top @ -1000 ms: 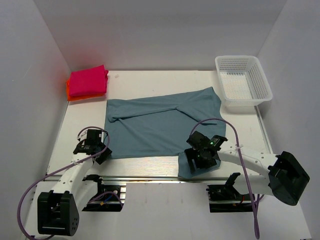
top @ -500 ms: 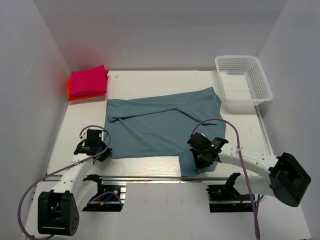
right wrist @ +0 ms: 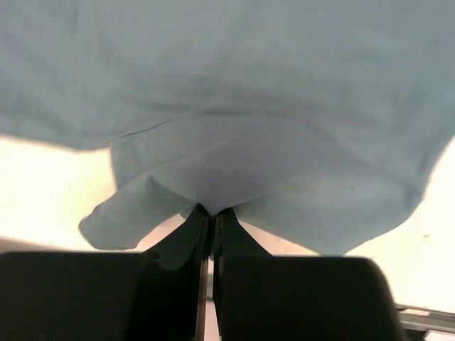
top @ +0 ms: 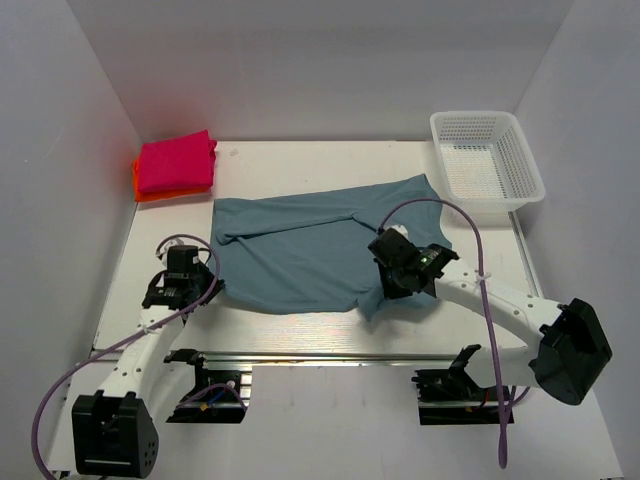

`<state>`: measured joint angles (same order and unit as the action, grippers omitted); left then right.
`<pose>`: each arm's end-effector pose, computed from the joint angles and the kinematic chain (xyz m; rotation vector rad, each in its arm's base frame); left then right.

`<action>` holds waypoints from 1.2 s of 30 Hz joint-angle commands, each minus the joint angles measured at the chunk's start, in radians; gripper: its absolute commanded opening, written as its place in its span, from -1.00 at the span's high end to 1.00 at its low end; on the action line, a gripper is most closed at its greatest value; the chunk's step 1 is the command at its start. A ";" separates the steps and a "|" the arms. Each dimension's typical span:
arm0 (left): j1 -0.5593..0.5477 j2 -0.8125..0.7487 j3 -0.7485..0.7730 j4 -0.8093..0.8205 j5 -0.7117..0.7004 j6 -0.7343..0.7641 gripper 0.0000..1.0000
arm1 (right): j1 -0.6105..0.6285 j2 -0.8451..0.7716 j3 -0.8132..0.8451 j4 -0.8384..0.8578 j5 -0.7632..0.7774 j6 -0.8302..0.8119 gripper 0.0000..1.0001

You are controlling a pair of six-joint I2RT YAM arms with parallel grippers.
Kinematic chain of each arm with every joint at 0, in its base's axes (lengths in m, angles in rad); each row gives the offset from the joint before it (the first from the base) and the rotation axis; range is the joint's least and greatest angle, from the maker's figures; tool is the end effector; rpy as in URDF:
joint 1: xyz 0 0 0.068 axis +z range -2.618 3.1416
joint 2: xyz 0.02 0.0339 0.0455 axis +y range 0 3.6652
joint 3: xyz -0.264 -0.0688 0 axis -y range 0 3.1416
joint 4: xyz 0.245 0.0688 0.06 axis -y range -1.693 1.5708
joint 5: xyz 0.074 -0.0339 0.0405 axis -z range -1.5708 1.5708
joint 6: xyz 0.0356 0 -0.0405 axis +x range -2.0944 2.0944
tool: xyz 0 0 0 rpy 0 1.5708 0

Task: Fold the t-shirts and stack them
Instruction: Fold the other side of the tshirt into a rectangle

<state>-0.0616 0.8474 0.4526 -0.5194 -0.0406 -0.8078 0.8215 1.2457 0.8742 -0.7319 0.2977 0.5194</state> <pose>0.1611 -0.0085 0.1857 -0.9317 2.3325 -0.3140 0.1673 0.1645 0.2342 -0.2988 2.5783 0.0789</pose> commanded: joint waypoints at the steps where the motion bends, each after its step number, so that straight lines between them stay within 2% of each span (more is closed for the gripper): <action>1: 0.005 0.053 0.066 0.061 0.010 0.012 1.00 | -0.044 0.024 0.066 0.009 0.086 -0.039 1.00; 11: 0.014 0.189 0.227 0.107 -0.084 0.021 1.00 | -0.218 0.176 0.227 0.111 0.031 -0.151 1.00; 18: 0.014 0.353 0.334 0.177 -0.130 0.032 1.00 | -0.314 0.311 0.365 0.147 -0.006 -0.193 1.00; 23: 0.014 0.508 0.434 0.199 -0.173 0.032 1.00 | -0.363 0.445 0.503 0.147 -0.063 -0.248 1.00; 30: 0.014 0.735 0.600 0.135 -0.182 0.055 1.00 | -0.409 0.659 0.688 0.146 -0.094 -0.292 1.00; 31: 0.014 0.758 0.621 0.124 -0.195 0.055 0.83 | -0.416 0.679 0.707 0.146 -0.095 -0.294 0.99; 32: 0.023 0.781 0.665 0.110 -0.223 0.055 0.53 | -0.426 0.713 0.726 0.140 -0.100 -0.301 0.88; 33: 0.023 0.801 0.691 0.093 -0.223 0.055 0.09 | -0.430 0.734 0.799 0.138 -0.098 -0.305 0.55; 34: 0.023 0.835 0.746 0.047 -0.234 0.045 -0.90 | -0.439 0.782 0.822 0.138 -0.115 -0.321 0.04; 35: 0.023 0.846 0.768 0.032 -0.248 0.045 -1.00 | -0.440 0.797 0.873 0.126 -0.117 -0.315 -0.22; 36: 0.023 0.846 0.787 0.019 -0.248 0.045 -1.00 | -0.449 0.808 0.922 0.102 -0.126 -0.315 -0.48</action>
<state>-0.0479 1.7054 1.1534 -0.4339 -0.2333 -0.7628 0.3958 2.0323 1.6638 -0.6163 0.1963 0.2356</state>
